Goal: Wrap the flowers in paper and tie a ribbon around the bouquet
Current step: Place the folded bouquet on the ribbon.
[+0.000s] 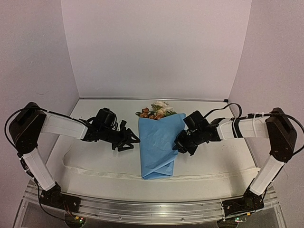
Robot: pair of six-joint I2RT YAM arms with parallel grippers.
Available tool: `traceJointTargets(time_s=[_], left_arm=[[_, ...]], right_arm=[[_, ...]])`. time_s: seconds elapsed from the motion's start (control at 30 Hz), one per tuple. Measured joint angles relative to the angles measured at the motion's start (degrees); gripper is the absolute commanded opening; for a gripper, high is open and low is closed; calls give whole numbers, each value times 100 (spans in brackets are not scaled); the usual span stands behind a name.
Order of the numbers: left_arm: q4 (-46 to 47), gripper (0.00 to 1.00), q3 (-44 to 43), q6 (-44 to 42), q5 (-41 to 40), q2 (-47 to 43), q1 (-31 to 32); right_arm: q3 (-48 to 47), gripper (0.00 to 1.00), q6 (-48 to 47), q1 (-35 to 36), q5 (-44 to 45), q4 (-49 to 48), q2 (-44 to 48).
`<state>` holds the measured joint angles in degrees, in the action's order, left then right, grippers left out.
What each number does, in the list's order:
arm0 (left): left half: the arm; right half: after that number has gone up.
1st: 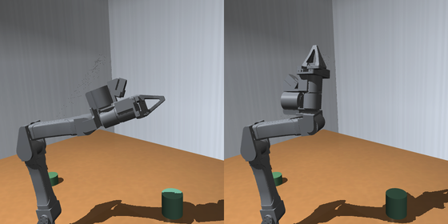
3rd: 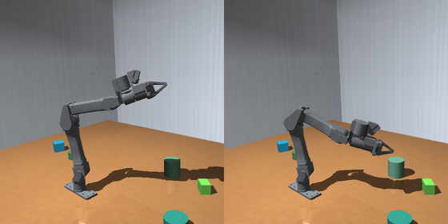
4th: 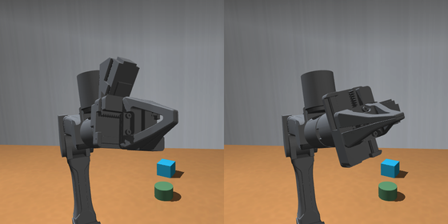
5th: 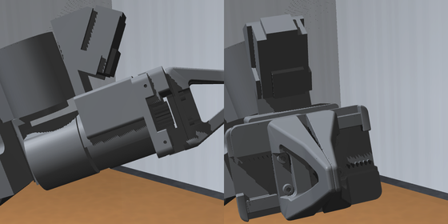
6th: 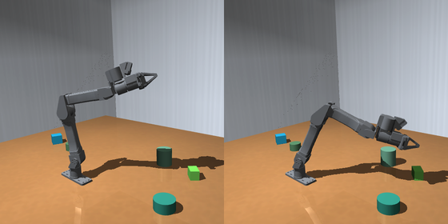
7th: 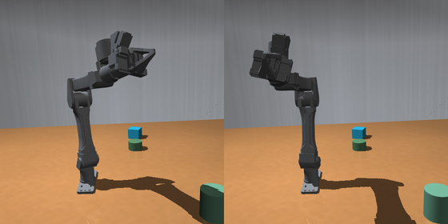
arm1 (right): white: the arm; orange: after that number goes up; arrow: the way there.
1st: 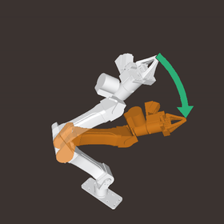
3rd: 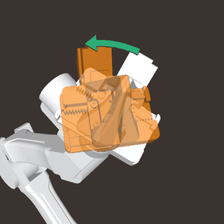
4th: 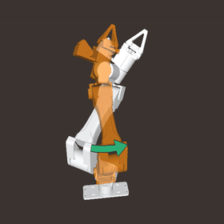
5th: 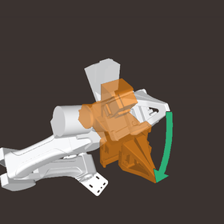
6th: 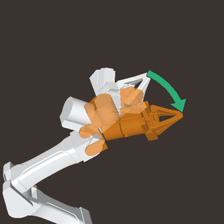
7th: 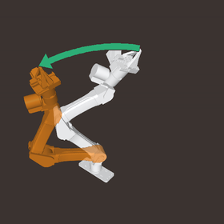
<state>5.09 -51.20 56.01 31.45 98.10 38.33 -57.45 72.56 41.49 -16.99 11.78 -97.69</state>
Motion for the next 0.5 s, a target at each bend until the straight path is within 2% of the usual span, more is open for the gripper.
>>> traceJointTargets(time_s=[0.5], left_arm=[[-321, 55, 861, 144, -463, -1042, 0]], right_arm=[[513, 0, 602, 873, 561, -10, 380]])
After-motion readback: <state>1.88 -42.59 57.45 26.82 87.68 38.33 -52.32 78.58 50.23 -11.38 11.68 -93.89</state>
